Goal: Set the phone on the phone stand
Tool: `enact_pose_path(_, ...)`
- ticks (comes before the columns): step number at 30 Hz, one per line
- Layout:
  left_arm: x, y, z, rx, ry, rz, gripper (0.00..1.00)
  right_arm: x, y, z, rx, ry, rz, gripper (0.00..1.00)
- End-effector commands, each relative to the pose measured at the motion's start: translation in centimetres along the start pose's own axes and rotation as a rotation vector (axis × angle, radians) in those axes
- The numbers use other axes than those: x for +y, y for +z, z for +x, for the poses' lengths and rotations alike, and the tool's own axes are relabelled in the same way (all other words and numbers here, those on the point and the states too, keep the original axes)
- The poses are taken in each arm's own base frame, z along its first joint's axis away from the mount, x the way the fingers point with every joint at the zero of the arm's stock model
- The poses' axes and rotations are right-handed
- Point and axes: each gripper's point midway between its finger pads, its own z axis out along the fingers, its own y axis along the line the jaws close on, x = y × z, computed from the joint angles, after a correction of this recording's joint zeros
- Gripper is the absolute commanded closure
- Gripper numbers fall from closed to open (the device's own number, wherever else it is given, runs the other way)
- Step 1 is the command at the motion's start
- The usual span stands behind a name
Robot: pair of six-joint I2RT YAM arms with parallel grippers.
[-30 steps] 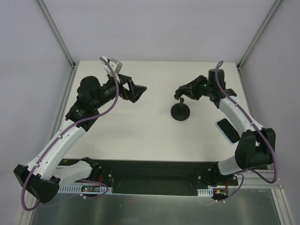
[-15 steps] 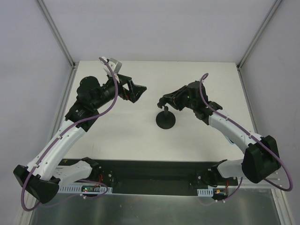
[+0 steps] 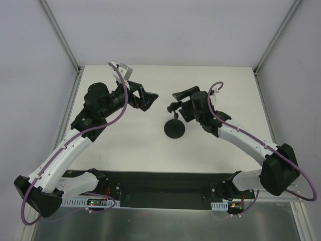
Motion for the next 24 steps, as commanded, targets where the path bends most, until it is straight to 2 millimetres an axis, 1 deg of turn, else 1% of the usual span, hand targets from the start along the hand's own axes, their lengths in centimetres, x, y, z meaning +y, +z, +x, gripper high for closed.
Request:
enact_pose_path(1,0.2,-0.1,-0.6,-0.027,0.071,-0.038,0.02,3.4,-1.7,-0.5,-0.014,-0.185,-0.118,0.04)
enact_pose_path(2,0.3,0.0,-0.4,-0.021,0.072,-0.043,0.02,2.0,-2.0,-0.6,-0.011,-0.301,-0.088,0.04)
enact_pose_path(3,0.3,0.1,-0.4,-0.016,0.07,-0.044,0.02,1.5,-2.4,-0.8,-0.013,-0.353,-0.083,0.04)
enact_pose_path(4,0.1,0.2,-0.3,-0.011,0.062,-0.033,0.02,1.8,-3.6,-1.4,-0.028,-0.39,-0.105,0.04)
enact_pose_path(5,-0.2,0.4,-0.1,-0.001,0.058,-0.012,0.02,-0.4,-4.0,-2.0,-0.036,-0.491,-0.057,0.04)
enact_pose_path(6,-0.4,0.5,0.0,0.003,0.054,-0.003,0.02,-1.1,-4.8,-2.7,-0.053,-0.525,-0.046,0.04)
enact_pose_path(7,-0.5,0.5,0.0,0.003,0.051,-0.001,0.02,-1.1,-6.5,-4.1,-0.101,-0.549,-0.054,0.04)
enact_pose_path(8,-0.4,0.6,0.2,0.007,0.047,-0.002,0.02,-3.5,-7.2,-6.0,-0.128,-0.581,0.027,0.04)
enact_pose_path(9,-0.4,0.6,0.0,0.004,0.043,-0.002,0.02,-5.7,-7.7,-7.3,-0.144,-0.643,0.08,0.04)
enact_pose_path(10,-0.5,0.5,0.0,0.006,0.037,-0.001,0.02,-6.3,-9.5,-8.7,-0.161,-0.651,0.069,0.04)
enact_pose_path(11,-0.8,0.5,0.0,0.006,0.034,0.009,0.02,-8.5,-10.2,-11.5,-0.2,-0.635,0.145,0.04)
enact_pose_path(12,-1.0,0.4,-0.1,0.006,0.029,0.023,0.02,-11.0,-10.7,-12.6,-0.197,-0.643,0.2,0.04)
enact_pose_path(13,-1.3,0.4,-0.2,0.005,0.027,0.031,0.02,-12.1,-12.3,-13.3,-0.197,-0.612,0.206,0.04)
enact_pose_path(14,-1.5,0.2,-0.4,-0.001,0.025,0.037,0.02,-13.6,-13.3,-16.1,-0.273,-0.547,0.258,0.04)
enact_pose_path(15,-1.7,0.1,-0.7,-0.006,0.021,0.048,0.02,-14.6,-14.3,-16.9,-0.311,-0.521,0.268,0.04)
enact_pose_path(16,-1.9,0.0,-0.8,-0.008,0.021,0.052,0.02,-15.7,-14.9,-17.8,-0.35,-0.486,0.306,0.04)
enact_pose_path(18,-2.1,-0.3,-1.1,-0.017,0.023,0.058,0.02,-18.0,-16.4,-20.8,-0.483,-0.39,0.419,0.04)
enact_pose_path(19,-2.0,-0.3,-1.0,-0.015,0.023,0.054,0.02,-19.6,-17.0,-21.8,-0.536,-0.289,0.485,0.04)
enact_pose_path(20,-2.0,-0.3,-1.1,-0.017,0.023,0.053,0.02,-20.4,-17.2,-22.5,-0.56,-0.245,0.521,0.04)
enact_pose_path(21,-2.1,-0.3,-1.0,-0.016,0.026,0.054,0.02,-21.7,-16.8,-23.0,-0.558,-0.203,0.581,0.04)
enact_pose_path(22,-2.0,-0.3,-0.9,-0.015,0.03,0.049,0.02,-22.7,-17.1,-24.0,-0.593,-0.131,0.624,0.04)
enact_pose_path(23,-2.0,-0.3,-0.8,-0.015,0.034,0.044,0.02,-23.7,-17.1,-24.3,-0.599,-0.085,0.669,0.04)
enact_pose_path(24,-1.8,-0.3,-0.7,-0.015,0.046,0.038,0.02,-25.3,-16.6,-24.5,-0.575,-0.046,0.737,0.04)
